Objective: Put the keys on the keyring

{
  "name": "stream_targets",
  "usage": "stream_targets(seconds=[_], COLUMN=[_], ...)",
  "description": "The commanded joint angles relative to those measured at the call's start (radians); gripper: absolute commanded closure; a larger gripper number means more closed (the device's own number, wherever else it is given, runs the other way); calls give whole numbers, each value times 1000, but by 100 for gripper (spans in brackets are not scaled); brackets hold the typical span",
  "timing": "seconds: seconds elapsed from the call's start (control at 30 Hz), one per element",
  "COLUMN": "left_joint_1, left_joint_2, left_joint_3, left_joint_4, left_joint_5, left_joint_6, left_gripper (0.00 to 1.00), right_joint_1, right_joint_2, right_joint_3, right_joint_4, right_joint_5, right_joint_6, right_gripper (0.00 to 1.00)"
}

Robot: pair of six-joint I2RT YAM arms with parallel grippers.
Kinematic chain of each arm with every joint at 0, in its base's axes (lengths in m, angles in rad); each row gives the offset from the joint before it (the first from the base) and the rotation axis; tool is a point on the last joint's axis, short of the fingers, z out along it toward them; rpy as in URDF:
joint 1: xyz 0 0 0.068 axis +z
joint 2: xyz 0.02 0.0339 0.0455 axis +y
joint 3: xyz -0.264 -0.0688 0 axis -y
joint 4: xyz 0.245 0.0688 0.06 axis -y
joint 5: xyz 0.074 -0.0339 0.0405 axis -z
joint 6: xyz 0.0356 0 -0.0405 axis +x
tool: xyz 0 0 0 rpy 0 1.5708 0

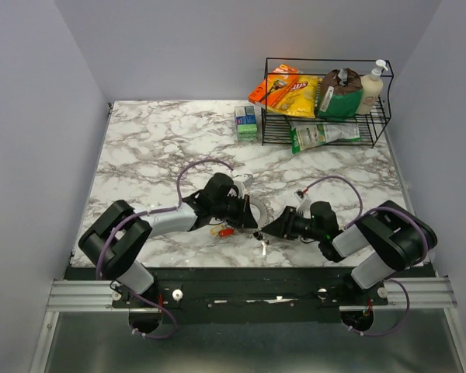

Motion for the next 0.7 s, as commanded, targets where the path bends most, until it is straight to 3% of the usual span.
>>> stream_targets(seconds=[0.0,0.3,0.43,0.53,0.67], left_joint_1=[-12,-17,-15,-17,-15], left_joint_2=[54,91,51,17,-46], left_joint_3=[-5,12,18,17,26], left_joint_4=[144,163,132,112,69], left_joint_5=[10,10,-15,-27,-70], left_joint_6=[-46,-43,-24,-10,26], left_gripper=[92,92,88,81,66], right_joint_1=[-4,-2,-2,-2,-4], right_joint_2=[59,107,99,84,21], right_joint_3=[-9,11,13,19,30], right_joint_4=[41,58,47,41,-20], right_joint_5=[-23,-36,-34,-46,-51], right_joint_6=[-1,5,0,-15,-61], right_gripper=[52,63,84,98,99])
